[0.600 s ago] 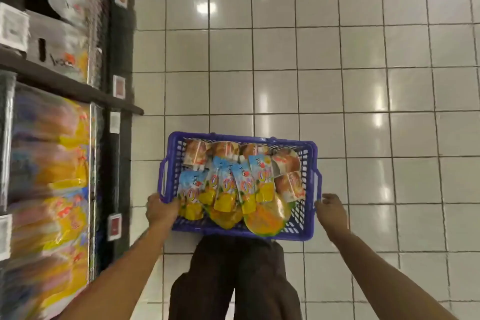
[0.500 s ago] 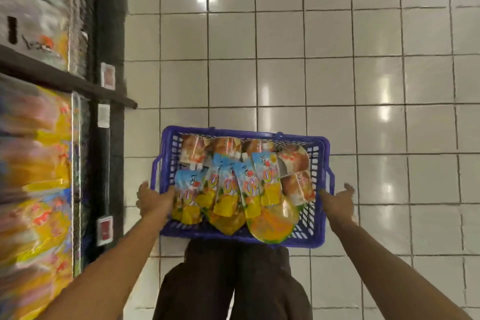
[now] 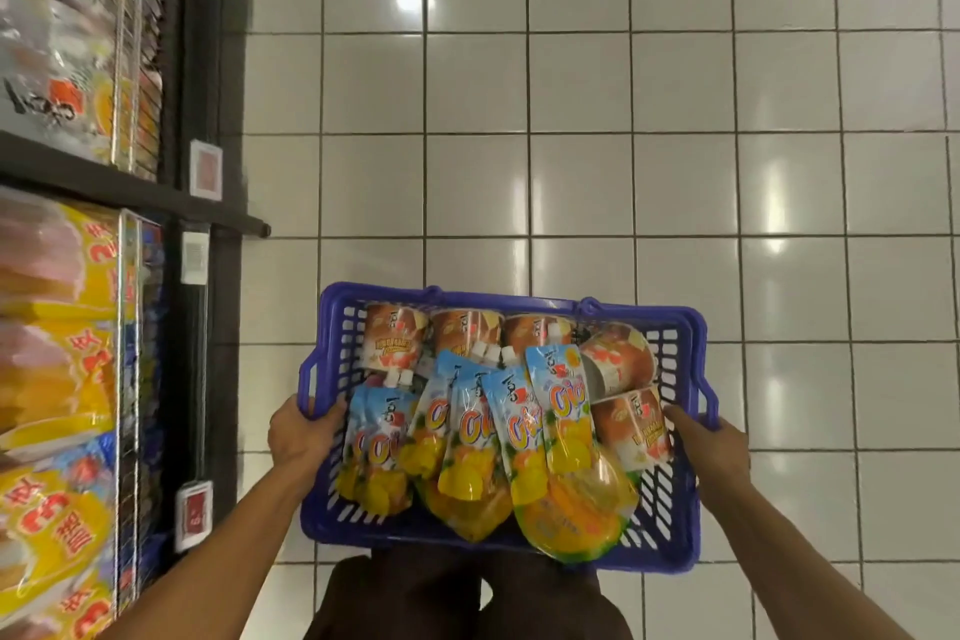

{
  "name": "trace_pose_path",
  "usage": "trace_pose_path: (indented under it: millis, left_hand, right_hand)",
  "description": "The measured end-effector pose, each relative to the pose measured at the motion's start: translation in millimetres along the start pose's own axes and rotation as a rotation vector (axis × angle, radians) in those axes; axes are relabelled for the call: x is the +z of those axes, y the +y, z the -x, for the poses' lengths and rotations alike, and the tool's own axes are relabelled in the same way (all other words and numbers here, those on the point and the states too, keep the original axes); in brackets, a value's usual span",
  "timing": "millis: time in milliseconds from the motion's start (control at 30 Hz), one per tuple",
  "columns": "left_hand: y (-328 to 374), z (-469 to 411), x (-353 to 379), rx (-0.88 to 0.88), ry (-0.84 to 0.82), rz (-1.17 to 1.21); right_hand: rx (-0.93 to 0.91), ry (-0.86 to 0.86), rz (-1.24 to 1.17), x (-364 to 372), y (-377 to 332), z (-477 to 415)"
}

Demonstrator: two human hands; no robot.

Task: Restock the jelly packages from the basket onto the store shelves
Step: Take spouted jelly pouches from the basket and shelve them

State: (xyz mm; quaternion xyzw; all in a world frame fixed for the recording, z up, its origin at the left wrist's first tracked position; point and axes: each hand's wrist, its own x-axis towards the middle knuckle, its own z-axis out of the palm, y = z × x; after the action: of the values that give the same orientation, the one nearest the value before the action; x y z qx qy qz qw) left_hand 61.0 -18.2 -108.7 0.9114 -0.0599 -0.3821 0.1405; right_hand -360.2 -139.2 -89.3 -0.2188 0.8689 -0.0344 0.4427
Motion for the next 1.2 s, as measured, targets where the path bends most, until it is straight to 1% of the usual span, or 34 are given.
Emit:
trace_pose_path:
  millis: [100, 233, 500, 667, 733, 867, 1000, 1200]
  left_hand:
    - [10, 16, -22, -0.009, 0.003, -0.007]
    - [42, 61, -71, -0.013, 0.018, 0.023]
    - [144, 168, -201, 0.058, 0.018, 0.061]
    - [204, 220, -269, 0.065, 0.076, 0.073]
    - [227, 234, -288, 0.081, 0.094, 0.087]
    - [271, 258, -311, 0.094, 0.194, 0.116]
    - [312, 272, -320, 0.009, 0.232, 0.264]
    - [363, 282, -317, -0.139, 0.269, 0.388]
  right_hand:
    - [-0.013, 0.060, -0.002, -18, -13, 24]
    - [-0.015, 0.108, -0.031, -61, -40, 84]
    - [-0.055, 0.164, -0.101, -169, -128, 232]
    - [-0.149, 0.157, -0.117, -227, -195, 294]
    - [-0.188, 0.136, -0.109, -246, -221, 306]
    - [-0.250, 0.094, -0.102, -272, -279, 308]
    - [-0.331, 0.024, -0.059, -285, -353, 301]
    - [-0.484, -0.022, 0.046, -288, -476, 288]
